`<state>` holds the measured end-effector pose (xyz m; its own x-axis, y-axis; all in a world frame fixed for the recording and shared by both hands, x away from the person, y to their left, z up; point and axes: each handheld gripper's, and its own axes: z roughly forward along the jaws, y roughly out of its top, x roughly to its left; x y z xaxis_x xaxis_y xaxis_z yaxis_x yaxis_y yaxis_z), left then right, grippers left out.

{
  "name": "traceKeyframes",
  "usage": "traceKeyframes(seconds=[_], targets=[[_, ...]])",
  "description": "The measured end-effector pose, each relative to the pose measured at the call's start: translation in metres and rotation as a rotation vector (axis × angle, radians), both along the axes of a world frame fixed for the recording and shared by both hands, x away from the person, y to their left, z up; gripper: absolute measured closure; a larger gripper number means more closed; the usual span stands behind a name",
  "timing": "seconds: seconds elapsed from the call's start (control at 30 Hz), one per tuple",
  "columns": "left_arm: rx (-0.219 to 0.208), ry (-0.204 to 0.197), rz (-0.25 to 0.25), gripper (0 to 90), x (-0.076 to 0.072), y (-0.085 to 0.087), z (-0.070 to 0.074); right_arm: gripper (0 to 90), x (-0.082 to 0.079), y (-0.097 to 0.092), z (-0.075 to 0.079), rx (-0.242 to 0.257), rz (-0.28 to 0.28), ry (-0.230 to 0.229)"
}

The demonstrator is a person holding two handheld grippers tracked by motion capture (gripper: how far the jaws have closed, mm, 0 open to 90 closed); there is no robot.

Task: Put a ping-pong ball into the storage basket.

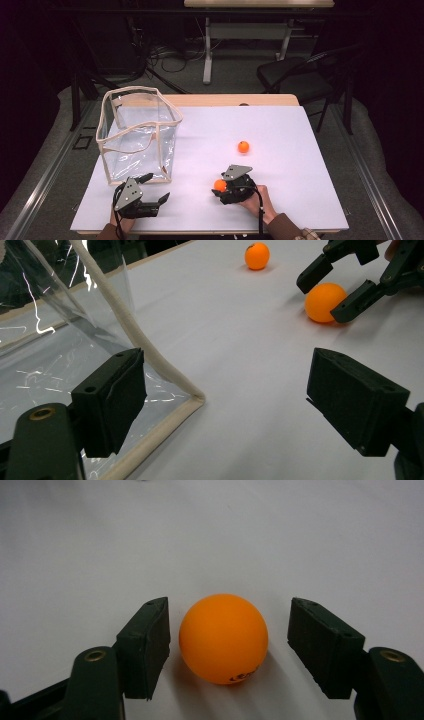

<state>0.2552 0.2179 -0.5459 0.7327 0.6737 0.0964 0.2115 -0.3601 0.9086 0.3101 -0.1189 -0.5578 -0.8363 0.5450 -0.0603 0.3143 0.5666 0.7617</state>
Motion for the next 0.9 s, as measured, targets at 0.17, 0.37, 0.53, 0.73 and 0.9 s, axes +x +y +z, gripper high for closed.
traceKeyframes(seconds=[0.17, 0.37, 0.53, 0.73, 0.9], targets=[[-0.002, 0.000, 0.001, 15.9, 0.0004, 0.0002, -0.0001, 39.2, 0.0005, -0.0002, -0.0002, -0.003, 0.003, 0.005], [0.001, 0.001, -0.001, 15.9, 0.0000, 0.0003, 0.0000, 49.9, 0.0018, 0.0006, -0.0018, -0.024, 0.002, 0.014], [0.002, 0.003, -0.001, 15.9, 0.0000, 0.0002, 0.0001, 50.3, 0.0018, -0.0001, -0.0015, -0.024, -0.003, 0.006], [0.000, -0.001, -0.001, 15.9, 0.0002, 0.0007, 0.0002, 50.5, 0.0012, -0.0050, 0.0037, 0.005, -0.014, -0.012], [0.001, -0.001, -0.001, 15.9, 0.0000, 0.0008, 0.0004, 50.5, 0.0001, -0.0070, 0.0065, 0.026, -0.023, -0.033]])
